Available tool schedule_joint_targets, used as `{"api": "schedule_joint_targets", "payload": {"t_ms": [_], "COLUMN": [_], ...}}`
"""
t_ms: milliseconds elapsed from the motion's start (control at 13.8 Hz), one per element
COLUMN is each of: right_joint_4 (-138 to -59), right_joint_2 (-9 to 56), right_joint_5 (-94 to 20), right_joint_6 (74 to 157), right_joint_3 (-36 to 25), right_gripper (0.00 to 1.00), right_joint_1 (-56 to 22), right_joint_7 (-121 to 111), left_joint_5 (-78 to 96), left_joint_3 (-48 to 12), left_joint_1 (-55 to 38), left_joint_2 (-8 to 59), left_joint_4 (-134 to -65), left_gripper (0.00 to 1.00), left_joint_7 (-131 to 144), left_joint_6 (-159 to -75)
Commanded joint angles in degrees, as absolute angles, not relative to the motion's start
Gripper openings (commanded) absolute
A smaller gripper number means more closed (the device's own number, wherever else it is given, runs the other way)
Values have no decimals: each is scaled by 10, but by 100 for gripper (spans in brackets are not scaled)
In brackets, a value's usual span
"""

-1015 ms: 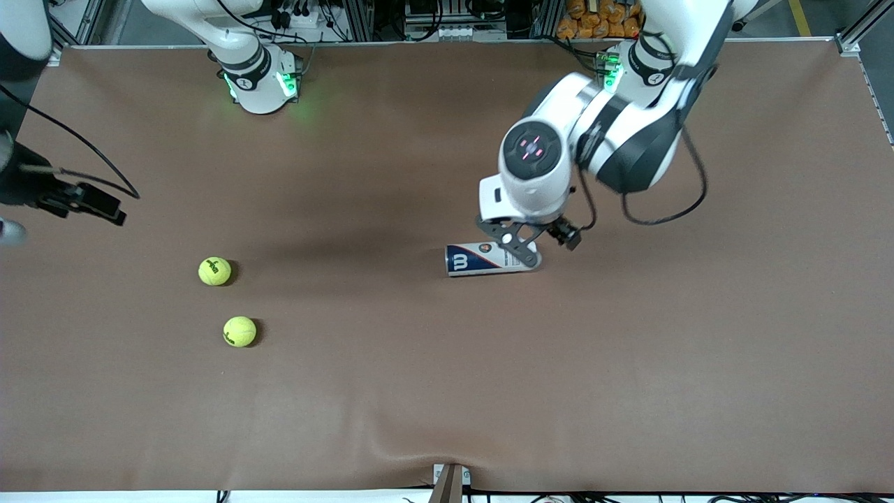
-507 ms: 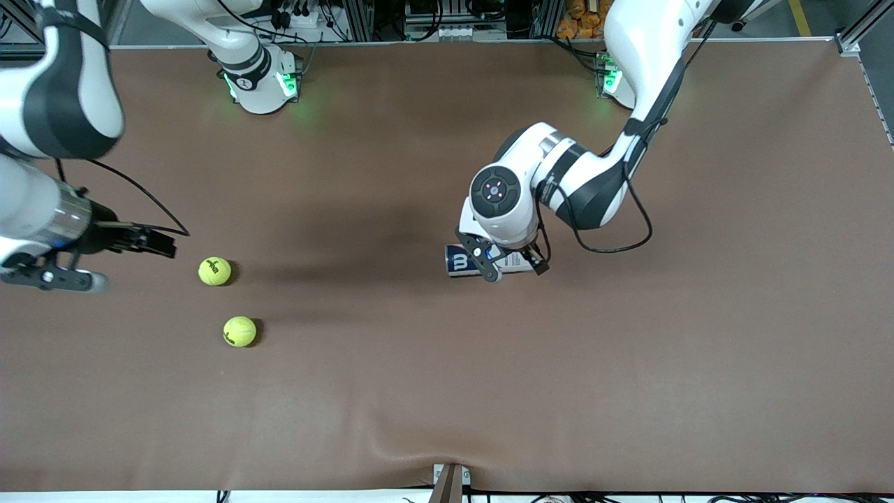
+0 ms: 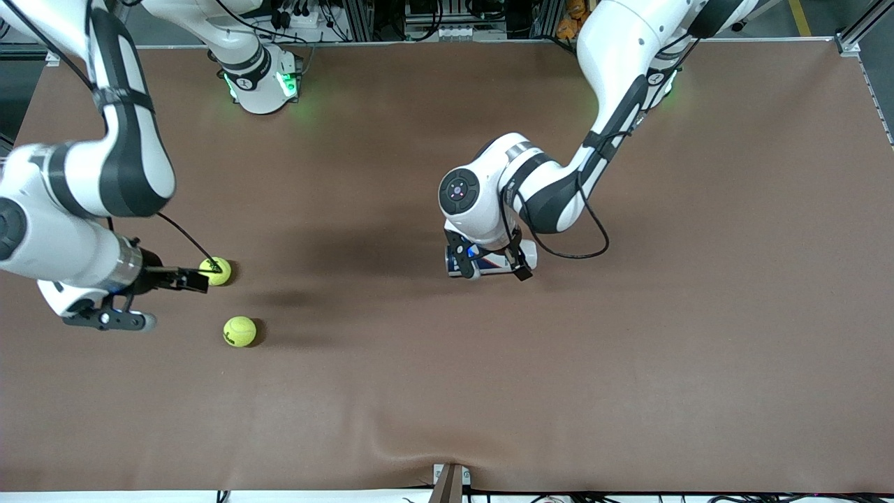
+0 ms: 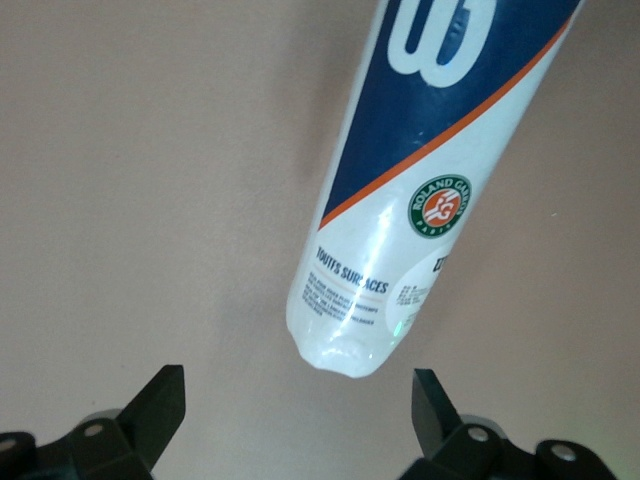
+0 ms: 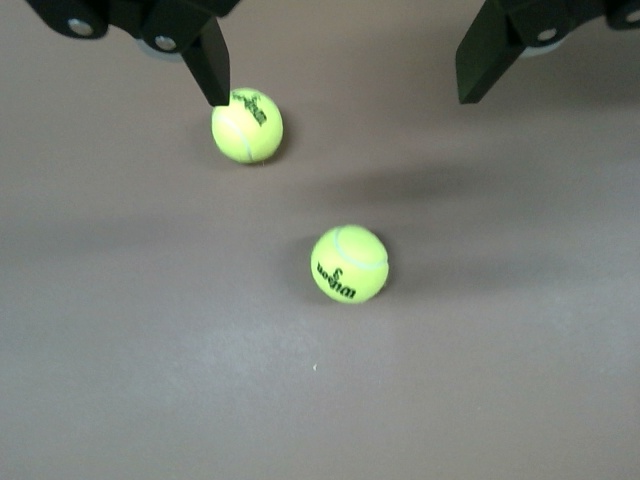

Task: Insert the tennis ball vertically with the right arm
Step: 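Lift the can upright with the left gripper while the right gripper reaches the balls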

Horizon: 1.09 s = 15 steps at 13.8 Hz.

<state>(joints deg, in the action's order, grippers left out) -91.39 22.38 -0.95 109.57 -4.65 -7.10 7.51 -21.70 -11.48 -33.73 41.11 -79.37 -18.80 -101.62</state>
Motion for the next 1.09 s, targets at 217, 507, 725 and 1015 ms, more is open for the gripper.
{"api": "schedule_joint_targets", "payload": {"t_ms": [217, 507, 725, 1015], "right_joint_4": [-904, -904, -904, -905], "right_joint_2": [310, 358, 380, 401], "right_joint_5": [-11, -11, -8, -4], "right_joint_6": [1201, 1278, 1313, 1344], "right_joint_3": [-47, -48, -48, -48], "right_gripper": [100, 100, 100, 100], "right_joint_1": [-90, -87, -86, -83], "right_joint_7": [76, 75, 74, 74], "left_joint_5": [-240, -271, -286, -287], "left_joint_3": [-110, -110, -110, -111], "left_joint_1": [-366, -368, -369, -374], "left_joint_2": [442, 449, 452, 459], "left_joint_4": [-789, -801, -801, -801], "left_gripper": [100, 100, 100, 100], "left_joint_7": [-189, -200, -216, -234], "left_joint_6": [-1018, -1018, -1018, -1019]}}
